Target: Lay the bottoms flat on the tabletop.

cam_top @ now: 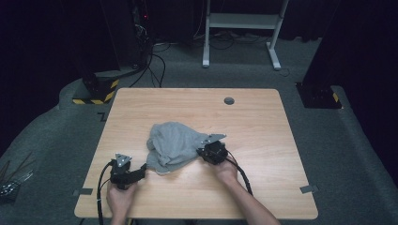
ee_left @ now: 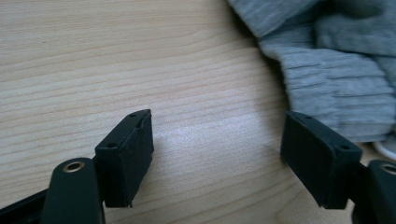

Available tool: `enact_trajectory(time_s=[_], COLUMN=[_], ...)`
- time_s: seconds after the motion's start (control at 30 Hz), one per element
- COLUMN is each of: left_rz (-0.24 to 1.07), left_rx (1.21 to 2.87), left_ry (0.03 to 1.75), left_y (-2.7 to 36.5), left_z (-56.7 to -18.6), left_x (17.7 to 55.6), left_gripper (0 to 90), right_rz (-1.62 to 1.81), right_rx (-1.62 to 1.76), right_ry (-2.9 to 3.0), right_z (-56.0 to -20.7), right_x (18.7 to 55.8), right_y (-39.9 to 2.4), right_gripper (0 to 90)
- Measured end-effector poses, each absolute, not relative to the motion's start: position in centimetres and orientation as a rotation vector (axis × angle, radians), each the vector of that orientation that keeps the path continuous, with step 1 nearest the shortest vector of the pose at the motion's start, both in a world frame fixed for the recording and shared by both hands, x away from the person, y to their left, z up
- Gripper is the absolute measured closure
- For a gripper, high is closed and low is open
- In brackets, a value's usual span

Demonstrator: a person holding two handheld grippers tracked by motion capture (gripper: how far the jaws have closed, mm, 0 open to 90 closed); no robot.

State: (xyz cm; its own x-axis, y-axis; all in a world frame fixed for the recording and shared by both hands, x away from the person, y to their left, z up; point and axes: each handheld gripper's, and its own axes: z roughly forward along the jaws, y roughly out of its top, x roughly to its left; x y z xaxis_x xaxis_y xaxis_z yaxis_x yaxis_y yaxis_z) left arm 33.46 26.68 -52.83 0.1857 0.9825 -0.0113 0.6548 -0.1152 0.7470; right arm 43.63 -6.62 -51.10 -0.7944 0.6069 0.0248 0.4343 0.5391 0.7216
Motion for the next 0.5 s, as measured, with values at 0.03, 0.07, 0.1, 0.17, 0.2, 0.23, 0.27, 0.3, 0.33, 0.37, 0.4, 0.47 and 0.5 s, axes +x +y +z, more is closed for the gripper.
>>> enact_trajectory(time_s=[0.03, 0.07, 0.1, 0.17, 0.2, 0.23, 0.27, 0.3, 0.33, 0.37, 0.4, 0.47, 0.5], left_rz=[0.680, 0.685, 0.687, 0.682, 0.682, 0.681, 0.680, 0.677, 0.676, 0.677, 0.686, 0.686, 0.682], left_rx=[1.846, 1.848, 1.848, 1.848, 1.848, 1.845, 1.845, 1.842, 1.841, 1.842, 1.849, 1.850, 1.850], left_ry=[1.537, 1.537, 1.538, 1.538, 1.538, 1.536, 1.537, 1.536, 1.536, 1.536, 1.537, 1.538, 1.535], left_y=[26.6, 26.6, 26.5, 26.5, 26.5, 26.6, 26.6, 26.6, 26.7, 26.6, 26.5, 26.5, 26.5], left_z=[-52.8, -52.8, -52.9, -52.8, -52.8, -52.8, -52.8, -52.8, -52.8, -52.8, -52.9, -52.9, -52.9], left_x=[33.5, 33.5, 33.4, 33.4, 33.4, 33.4, 33.4, 33.4, 33.4, 33.4, 33.5, 33.5, 33.5], left_gripper=[26.3, 26.3, 26.2, 26.0, 25.9, 26.1, 26.1, 26.2, 26.0, 25.6, 26.0, 25.7, 25.5], right_rz=[1.097, 1.095, 1.091, 1.082, 1.082, 1.070, 1.070, 1.067, 1.057, 1.050, 1.040, 1.035, 1.033], right_rx=[0.884, 0.885, 0.886, 0.891, 0.891, 0.906, 0.906, 0.906, 0.908, 0.909, 0.915, 0.926, 0.937], right_ry=[2.548, 2.543, 2.542, 2.532, 2.532, 2.523, 2.523, 2.519, 2.513, 2.505, 2.487, 2.473, 2.465], right_z=[-51.0, -51.0, -50.9, -50.8, -50.8, -50.8, -50.8, -50.8, -50.8, -50.8, -50.9, -51.1, -51.1], right_x=[43.2, 42.9, 42.6, 42.0, 42.0, 41.4, 41.4, 41.3, 40.9, 40.7, 40.3, 39.9, 39.7], right_y=[-7.0, -7.3, -7.7, -8.6, -8.6, -9.5, -9.5, -9.7, -10.3, -10.7, -11.5, -12.5, -13.0], right_gripper=[86.1, 86.1, 86.1, 86.1, 86.1, 86.1, 86.0, 86.0, 86.0, 86.0, 86.0, 85.9, 85.8])
